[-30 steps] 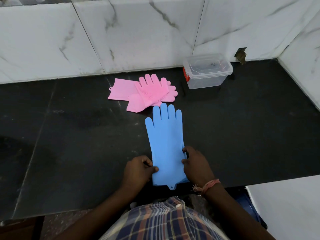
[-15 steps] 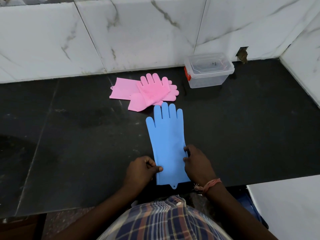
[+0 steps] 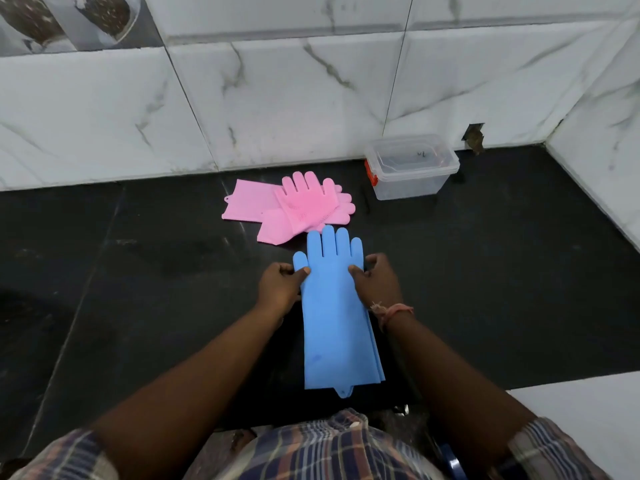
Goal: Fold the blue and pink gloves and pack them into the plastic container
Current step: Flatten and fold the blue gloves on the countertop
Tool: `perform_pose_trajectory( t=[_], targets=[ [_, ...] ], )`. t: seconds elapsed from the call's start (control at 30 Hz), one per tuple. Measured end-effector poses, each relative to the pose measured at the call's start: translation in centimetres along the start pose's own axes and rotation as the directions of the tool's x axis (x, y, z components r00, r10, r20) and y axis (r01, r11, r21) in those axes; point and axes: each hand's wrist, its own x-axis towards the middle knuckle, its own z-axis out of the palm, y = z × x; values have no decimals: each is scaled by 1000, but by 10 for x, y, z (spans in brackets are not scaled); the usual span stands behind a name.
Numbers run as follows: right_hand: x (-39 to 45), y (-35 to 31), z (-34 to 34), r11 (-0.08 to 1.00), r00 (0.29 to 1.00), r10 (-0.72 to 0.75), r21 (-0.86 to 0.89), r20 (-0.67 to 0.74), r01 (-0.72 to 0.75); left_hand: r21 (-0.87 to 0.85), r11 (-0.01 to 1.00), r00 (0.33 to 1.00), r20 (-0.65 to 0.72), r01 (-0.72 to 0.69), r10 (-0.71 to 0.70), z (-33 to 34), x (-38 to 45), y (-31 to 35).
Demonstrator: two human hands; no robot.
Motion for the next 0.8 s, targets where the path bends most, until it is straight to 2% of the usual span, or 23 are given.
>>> perform_pose_trajectory(
  t=[0.13,0.27,0.5,0.63,0.8],
  targets=[
    [13,-4,12,998,998,56,15,-32,-56,-10,1000,999,-38,-28,27,8,5,0],
    [13,-1,16,998,993,13,-65,-119,-21,59,985,978,-125,-160,166,19,3,1],
    [13,-3,15,993,976,-49,-114,-211,25,45,995,986,-142,-88,93,26,3,1],
    [19,-2,15,994,981,-46,-105,-186,27,37,998,990,-131,-48,52,26,5,-2],
    [19,3,17,991,986,-67,-127,-156,47,149,987,984,-155,-66,90,25,10,-7]
  ],
)
